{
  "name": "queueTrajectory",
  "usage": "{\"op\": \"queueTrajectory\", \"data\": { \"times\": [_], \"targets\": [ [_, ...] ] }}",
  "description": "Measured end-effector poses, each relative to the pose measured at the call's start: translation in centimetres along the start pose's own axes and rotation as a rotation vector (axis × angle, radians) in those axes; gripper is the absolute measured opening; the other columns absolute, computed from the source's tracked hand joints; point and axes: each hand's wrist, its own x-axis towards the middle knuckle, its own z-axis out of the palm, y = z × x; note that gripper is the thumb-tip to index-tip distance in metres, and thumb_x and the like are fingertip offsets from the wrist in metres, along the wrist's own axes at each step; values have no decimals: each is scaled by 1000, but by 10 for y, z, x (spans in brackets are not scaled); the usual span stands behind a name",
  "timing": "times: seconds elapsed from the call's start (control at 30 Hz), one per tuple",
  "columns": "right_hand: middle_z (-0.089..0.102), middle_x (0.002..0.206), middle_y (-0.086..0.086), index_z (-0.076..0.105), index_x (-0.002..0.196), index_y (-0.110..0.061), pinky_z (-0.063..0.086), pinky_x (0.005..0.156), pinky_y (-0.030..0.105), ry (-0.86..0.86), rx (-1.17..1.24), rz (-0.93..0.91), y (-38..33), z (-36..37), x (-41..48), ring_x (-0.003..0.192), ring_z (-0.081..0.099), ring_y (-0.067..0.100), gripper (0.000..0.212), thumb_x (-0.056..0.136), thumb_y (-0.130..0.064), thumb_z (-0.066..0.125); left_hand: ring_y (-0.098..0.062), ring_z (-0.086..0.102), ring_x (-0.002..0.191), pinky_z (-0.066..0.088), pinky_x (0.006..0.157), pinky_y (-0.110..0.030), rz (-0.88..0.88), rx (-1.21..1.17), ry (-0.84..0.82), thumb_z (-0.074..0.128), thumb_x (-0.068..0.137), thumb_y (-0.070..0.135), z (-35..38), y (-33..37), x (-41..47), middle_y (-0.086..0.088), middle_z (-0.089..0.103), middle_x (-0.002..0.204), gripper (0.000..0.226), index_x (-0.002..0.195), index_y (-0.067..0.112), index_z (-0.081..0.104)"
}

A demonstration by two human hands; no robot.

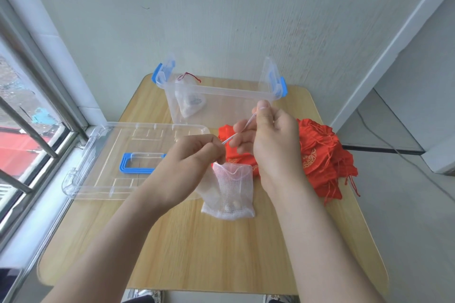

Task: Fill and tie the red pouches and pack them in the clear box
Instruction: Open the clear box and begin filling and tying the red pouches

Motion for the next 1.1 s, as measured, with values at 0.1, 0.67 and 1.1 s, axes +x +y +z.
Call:
{"op": "queueTrajectory", "data": {
  "times": [0.1,0.67,1.1],
  "targets": [
    [65,62,1,53,98,-4,49,46,29,22,49,-13,0,-1,2,49,66,22,32,116,-26,40,-20,40,65,34,65,-36,56,40,-1,60,101,51,4,-5,0,-3,41,68,50,77,7,60],
    [75,100,-6,75,104,-17,49,80,17,-147,-703,-531,5,-14,1,92,69,5,28,105,-6,49,-25,67,84,47,84,-37,15,-110,101,47,108,19,7,10,1,-13,73,89,34,81,6,65],
    [81,79,5,79,101,-9,66,65,36,38,-91,-124,-6,-11,-8,73,81,20,10,92,-6,82,-23,69,89,56,82,-41,-125,-740,94,56,107,22,9,12,5,-4,70,94,22,107,8,73]
  ]
}}
